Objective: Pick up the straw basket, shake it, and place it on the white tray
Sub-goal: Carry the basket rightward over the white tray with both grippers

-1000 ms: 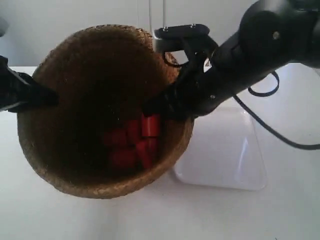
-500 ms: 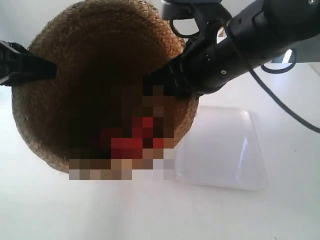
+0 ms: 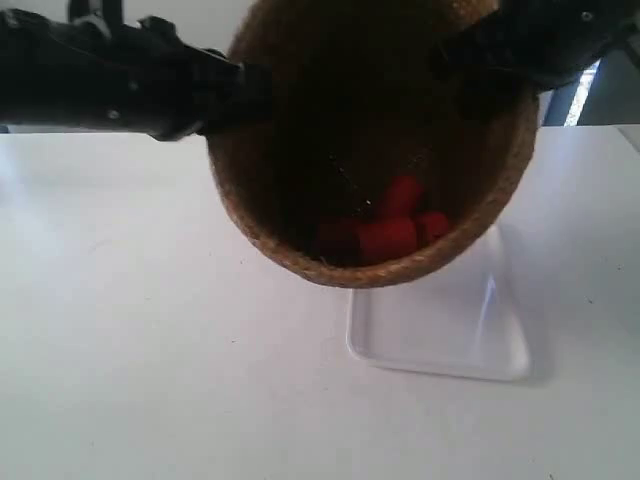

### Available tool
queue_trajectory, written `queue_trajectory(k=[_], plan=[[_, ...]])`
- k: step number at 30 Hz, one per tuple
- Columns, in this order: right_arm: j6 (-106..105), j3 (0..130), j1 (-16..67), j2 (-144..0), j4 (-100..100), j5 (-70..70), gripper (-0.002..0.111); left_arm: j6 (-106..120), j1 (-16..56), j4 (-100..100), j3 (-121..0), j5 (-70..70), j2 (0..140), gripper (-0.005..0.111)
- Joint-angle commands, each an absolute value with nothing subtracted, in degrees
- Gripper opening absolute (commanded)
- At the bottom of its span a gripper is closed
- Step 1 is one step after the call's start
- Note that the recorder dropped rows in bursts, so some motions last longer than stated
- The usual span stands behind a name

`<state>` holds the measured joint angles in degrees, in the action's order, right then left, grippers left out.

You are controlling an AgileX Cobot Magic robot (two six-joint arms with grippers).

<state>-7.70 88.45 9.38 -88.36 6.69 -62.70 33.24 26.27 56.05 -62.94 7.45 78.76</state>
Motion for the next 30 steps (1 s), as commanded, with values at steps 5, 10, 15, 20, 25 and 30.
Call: queue_trajectory(k=[5, 10, 15, 20, 25, 30], plan=[[-10.33, 90.73, 4.45, -91.28, 6.45, -69.96, 0.0, 32.98, 29.87, 59.57, -67.41, 10.58, 83.23, 0.0], [-10.33, 90.73, 4.45, -92.18, 1.06, -69.96, 0.0, 31.41, 29.87, 60.21, -68.65, 11.08, 85.33, 0.0], [-10.13, 90.73, 4.45, -93.83, -5.49, -69.96, 0.0, 30.57, 30.57, 60.21, -68.79, 12.29, 87.06, 0.0], [-10.08, 90.73, 4.45, -94.2, -6.45, -69.96, 0.0, 30.82, 31.59, 60.36, -68.79, 12.48, 87.44, 0.0], [-6.91, 90.73, 4.45, -93.68, -6.45, -69.96, 0.0, 30.82, 31.34, 60.8, -69.53, 12.03, 87.8, 0.0], [-5.66, 90.52, 4.45, -93.61, -6.45, -69.96, 0.0, 31.93, 31.34, 60.8, -72.99, 15.96, 90.47, 0.0]])
